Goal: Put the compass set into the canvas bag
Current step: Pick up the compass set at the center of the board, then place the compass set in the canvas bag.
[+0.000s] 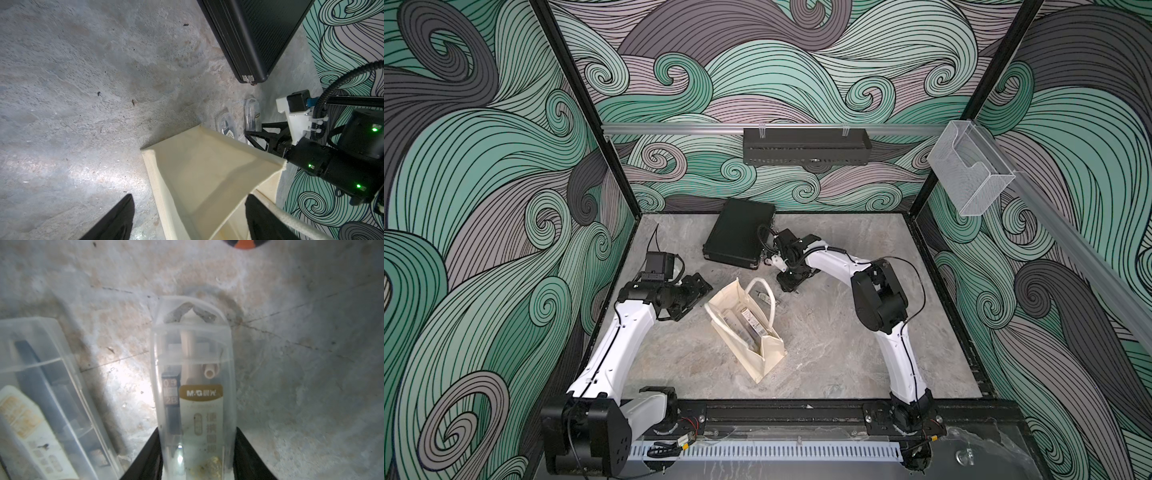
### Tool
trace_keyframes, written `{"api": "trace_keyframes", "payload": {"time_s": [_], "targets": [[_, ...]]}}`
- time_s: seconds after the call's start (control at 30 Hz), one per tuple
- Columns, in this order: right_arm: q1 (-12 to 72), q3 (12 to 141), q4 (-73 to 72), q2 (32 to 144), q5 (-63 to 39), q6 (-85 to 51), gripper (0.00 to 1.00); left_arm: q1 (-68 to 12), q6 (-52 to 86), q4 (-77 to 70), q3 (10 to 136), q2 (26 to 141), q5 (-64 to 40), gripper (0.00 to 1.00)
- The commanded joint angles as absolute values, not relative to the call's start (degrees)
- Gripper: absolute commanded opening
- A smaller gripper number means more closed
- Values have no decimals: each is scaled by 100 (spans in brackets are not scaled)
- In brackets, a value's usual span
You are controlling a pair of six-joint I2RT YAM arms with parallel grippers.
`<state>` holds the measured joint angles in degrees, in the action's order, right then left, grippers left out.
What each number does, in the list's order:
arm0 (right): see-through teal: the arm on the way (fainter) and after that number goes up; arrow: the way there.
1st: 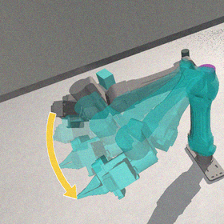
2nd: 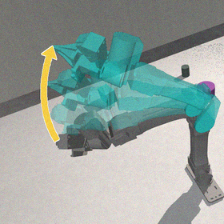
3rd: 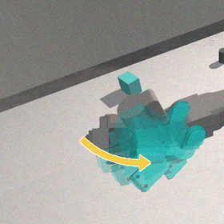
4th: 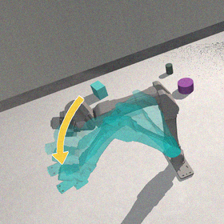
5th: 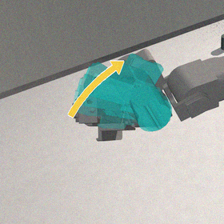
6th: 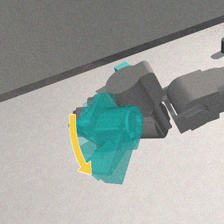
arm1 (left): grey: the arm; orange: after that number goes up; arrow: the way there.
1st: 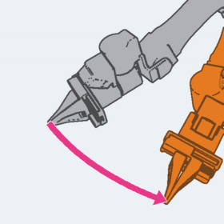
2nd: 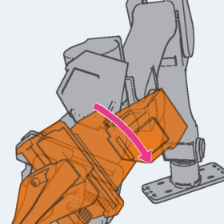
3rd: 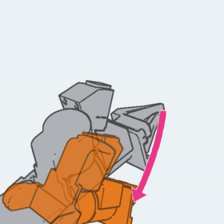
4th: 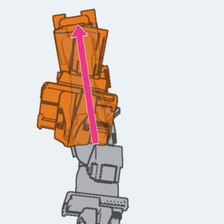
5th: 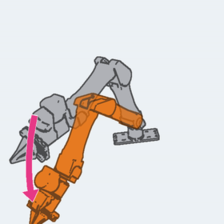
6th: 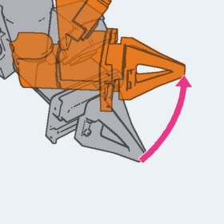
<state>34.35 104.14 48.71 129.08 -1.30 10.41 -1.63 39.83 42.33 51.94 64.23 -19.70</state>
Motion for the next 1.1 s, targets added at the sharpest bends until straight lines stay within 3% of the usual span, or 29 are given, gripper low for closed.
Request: {"api": "trace_keyframes", "payload": {"time_s": [0.0,0.5,0.73,1.07], "targets": [[3301,10376,4917,12239,-153,865,41,-152,3836,4252,5237,6244,-1956,85],[3491,10956,5986,10122,-81,320,42,-149,3612,4230,5169,5820,-1811,85],[4385,11383,6139,9647,92,-74,42,-149,3593,4253,5247,5722,-1837,85],[5831,11716,6332,9899,220,-684,42,-149,3516,4408,5449,5478,-1596,85]]}}
